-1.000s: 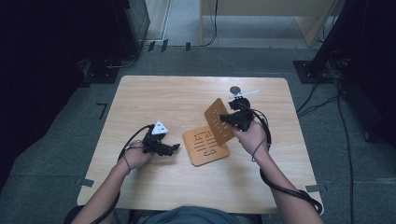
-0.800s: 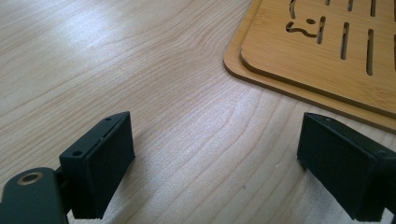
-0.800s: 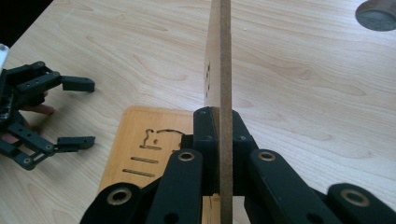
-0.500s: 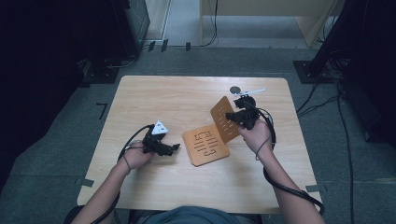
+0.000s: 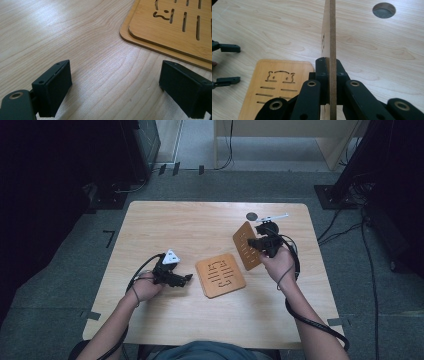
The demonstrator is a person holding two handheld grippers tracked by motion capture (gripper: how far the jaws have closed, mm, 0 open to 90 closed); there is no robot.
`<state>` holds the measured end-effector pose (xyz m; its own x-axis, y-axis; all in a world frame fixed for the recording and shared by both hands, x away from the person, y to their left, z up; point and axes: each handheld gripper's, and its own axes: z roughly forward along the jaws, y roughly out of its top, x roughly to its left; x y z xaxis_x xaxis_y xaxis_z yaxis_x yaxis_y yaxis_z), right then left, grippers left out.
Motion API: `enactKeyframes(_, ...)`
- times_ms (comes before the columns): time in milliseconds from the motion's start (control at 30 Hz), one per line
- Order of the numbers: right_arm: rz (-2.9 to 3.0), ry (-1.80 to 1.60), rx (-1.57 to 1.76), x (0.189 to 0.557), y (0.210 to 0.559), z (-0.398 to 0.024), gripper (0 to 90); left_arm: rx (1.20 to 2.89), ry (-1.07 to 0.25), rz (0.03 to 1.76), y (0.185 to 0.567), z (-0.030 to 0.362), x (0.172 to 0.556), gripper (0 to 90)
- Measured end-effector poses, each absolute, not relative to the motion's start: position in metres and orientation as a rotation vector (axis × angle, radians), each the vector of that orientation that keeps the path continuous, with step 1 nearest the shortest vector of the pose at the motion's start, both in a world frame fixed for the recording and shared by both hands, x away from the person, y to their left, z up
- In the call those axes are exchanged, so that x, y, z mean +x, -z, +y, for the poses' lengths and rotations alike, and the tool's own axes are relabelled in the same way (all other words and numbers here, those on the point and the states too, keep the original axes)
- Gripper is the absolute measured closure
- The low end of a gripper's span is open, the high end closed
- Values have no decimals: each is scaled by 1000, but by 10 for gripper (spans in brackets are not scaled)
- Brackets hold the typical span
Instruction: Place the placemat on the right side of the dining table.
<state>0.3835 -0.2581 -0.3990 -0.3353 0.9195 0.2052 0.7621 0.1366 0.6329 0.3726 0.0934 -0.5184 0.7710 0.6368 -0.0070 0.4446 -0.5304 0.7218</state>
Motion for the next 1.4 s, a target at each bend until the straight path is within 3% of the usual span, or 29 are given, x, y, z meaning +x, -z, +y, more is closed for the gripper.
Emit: enactKeyframes(1400,2033,-868,1706,390,401,-300,875,2222,-332,798,518,94,373,99)
